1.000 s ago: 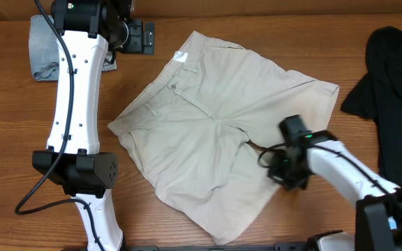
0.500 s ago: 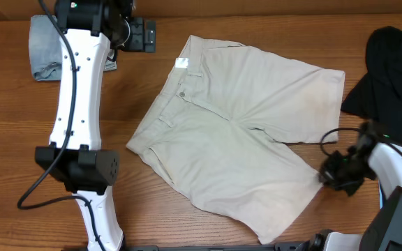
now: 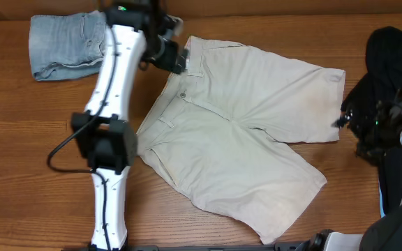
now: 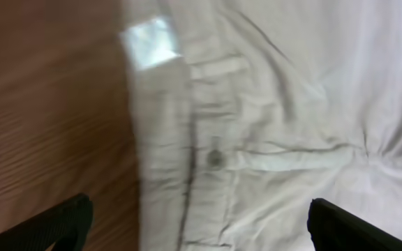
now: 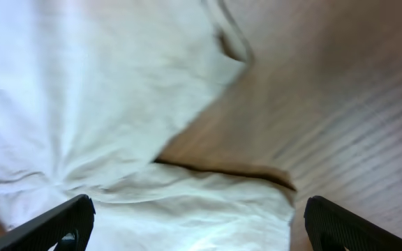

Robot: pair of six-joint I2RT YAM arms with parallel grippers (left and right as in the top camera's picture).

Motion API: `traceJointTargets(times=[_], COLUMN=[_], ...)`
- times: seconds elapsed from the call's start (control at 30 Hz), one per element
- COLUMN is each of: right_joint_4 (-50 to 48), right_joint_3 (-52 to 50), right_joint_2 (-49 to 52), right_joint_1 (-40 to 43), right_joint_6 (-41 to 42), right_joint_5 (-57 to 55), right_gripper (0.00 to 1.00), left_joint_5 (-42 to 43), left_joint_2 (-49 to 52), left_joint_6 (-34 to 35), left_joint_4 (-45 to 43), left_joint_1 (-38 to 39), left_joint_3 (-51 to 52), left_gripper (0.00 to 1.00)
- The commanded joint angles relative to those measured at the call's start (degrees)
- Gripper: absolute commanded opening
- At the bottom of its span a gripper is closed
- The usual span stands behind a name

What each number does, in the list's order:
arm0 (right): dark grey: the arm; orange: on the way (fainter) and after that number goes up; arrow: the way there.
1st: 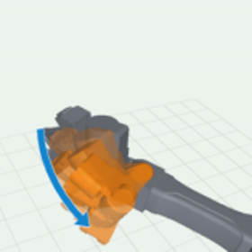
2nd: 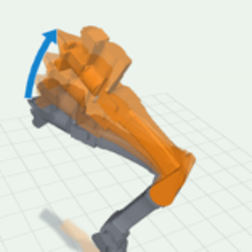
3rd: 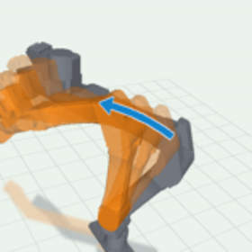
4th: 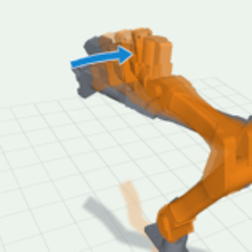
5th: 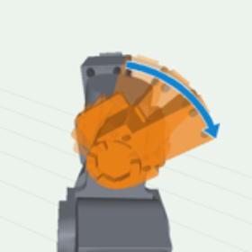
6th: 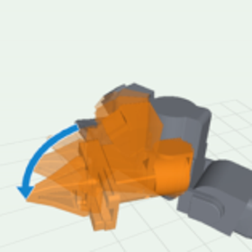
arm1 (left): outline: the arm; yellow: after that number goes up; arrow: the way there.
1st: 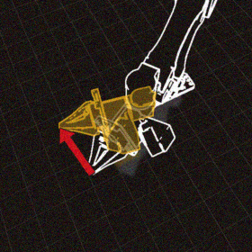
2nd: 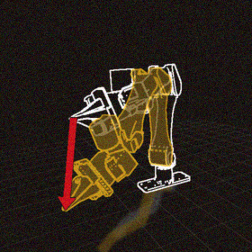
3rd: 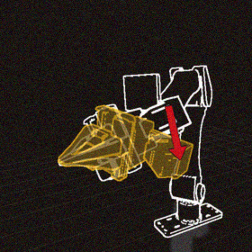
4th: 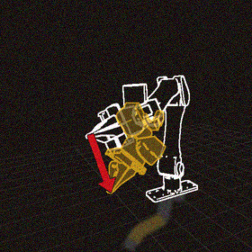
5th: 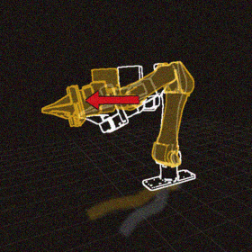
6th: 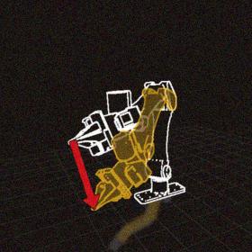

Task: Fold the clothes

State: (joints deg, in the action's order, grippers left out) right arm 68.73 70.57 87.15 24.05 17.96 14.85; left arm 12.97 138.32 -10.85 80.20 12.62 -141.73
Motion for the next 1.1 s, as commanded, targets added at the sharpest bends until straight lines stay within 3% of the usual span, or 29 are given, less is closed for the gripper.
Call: traceJointTargets(times=[0.0,0.37,0.63,0.93,1.07], right_joint_4=[0.07,-0.87,-1.11,-3.89,-5.68], right_joint_3=[2.21,2.21,2.21,2.21,2.19], right_joint_2=[-1.22,-1.22,-1.22,-1.2,-1.07], right_joint_1=[-2.56,-4.98,-5.01,-6.86,-9.01], right_joint_6=[-0.46,-0.46,-0.46,-0.44,-0.44], right_joint_5=[0.68,0.24,0.26,0.24,0.24], right_gripper=[1.0,0.96,0.95,0.93,0.93], left_joint_5=[3.43,-0.63,-7.82,-7.98,-7.43], left_joint_2=[4.5,13.42,15.21,15.23,15.23], left_joint_6=[-6.08,-4.07,3.23,14.16,15.02], left_joint_4=[1.62,5.81,6.25,8.66,10.54], left_joint_1=[2.56,3.65,1.29,-6.12,-8.85], left_joint_3=[0.37,0.37,0.37,0.37,0.37], left_gripper=[1.0,1.0,1.0,1.0,1.0])
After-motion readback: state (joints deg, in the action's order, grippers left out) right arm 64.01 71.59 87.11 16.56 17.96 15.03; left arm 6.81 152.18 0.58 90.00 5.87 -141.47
